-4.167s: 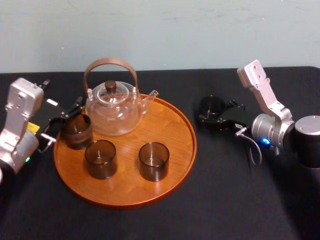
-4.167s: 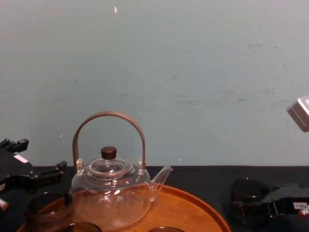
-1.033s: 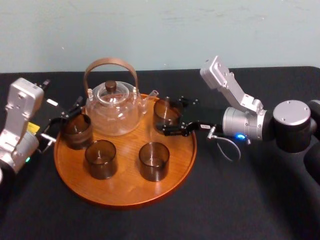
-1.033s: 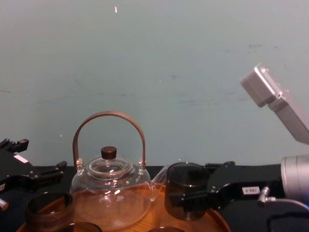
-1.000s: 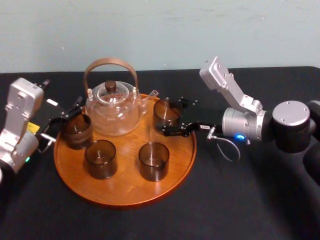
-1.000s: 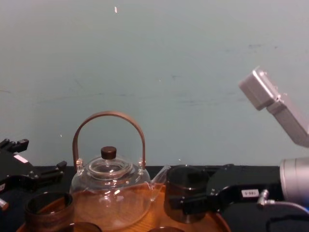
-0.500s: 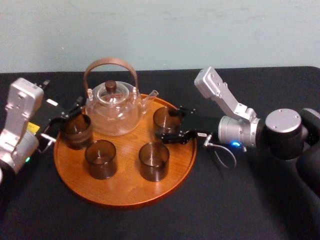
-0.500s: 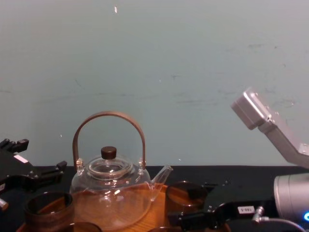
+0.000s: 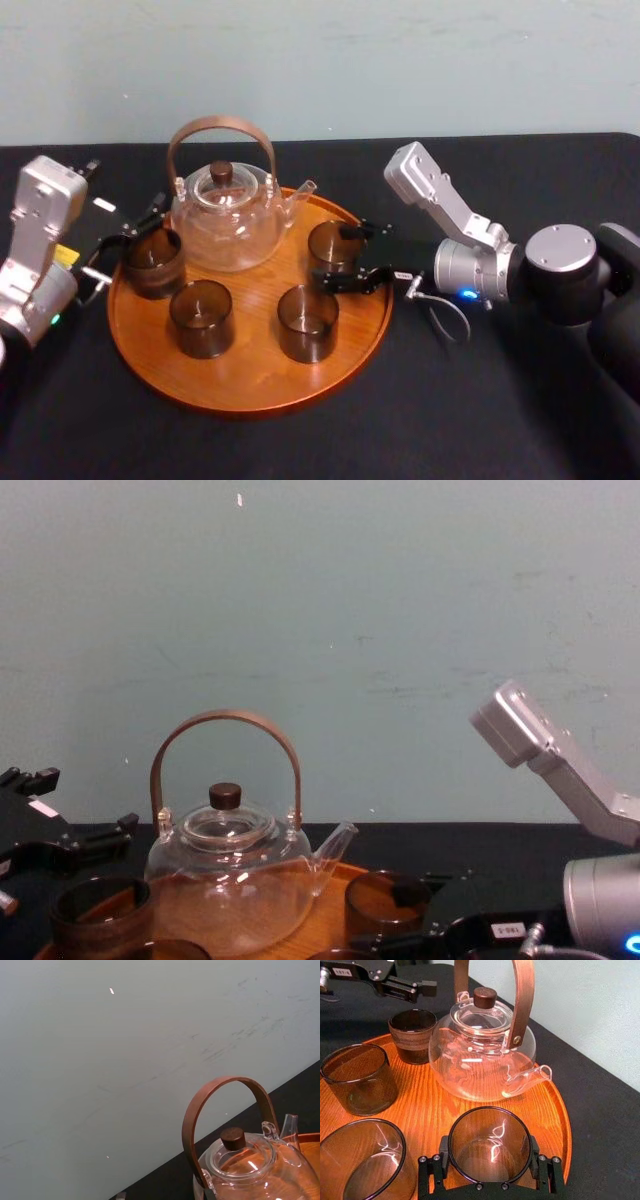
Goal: Pick up the glass from the table and place it on the tray.
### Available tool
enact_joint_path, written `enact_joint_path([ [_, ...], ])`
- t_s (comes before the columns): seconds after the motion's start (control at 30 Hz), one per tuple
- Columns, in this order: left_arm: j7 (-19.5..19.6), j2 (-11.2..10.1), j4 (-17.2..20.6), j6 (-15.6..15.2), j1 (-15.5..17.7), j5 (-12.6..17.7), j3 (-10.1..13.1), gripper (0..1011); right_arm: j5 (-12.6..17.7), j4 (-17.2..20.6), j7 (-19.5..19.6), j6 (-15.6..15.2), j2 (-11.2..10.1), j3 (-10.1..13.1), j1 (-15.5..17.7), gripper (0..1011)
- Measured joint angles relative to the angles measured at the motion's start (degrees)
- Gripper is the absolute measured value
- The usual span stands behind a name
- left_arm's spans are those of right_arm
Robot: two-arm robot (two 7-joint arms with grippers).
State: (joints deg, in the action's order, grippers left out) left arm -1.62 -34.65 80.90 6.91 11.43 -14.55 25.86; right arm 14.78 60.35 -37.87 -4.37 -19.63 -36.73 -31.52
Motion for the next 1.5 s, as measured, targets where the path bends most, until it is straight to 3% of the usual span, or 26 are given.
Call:
enact_joint_path([
  [0.37, 0.0, 0.0, 0.0, 0.0, 0.0, 0.0, 0.0, 1001, 0.0, 0.0, 0.0, -0.1, 0.0, 0.0, 0.0, 908],
  [0.53, 0.0, 0.0, 0.0, 0.0, 0.0, 0.0, 0.0, 1001, 0.1, 0.0, -0.1, -0.1, 0.0, 0.0, 0.0, 1003],
  [1.17, 0.0, 0.0, 0.0, 0.0, 0.0, 0.0, 0.0, 1001, 0.2, -0.1, -0.3, -0.1, 0.0, 0.1, 0.0, 1003],
  [1.5, 0.0, 0.0, 0.0, 0.0, 0.0, 0.0, 0.0, 1001, 2.6, 4.8, -1.4, -0.8, -3.4, 2.1, 2.6, 1002],
])
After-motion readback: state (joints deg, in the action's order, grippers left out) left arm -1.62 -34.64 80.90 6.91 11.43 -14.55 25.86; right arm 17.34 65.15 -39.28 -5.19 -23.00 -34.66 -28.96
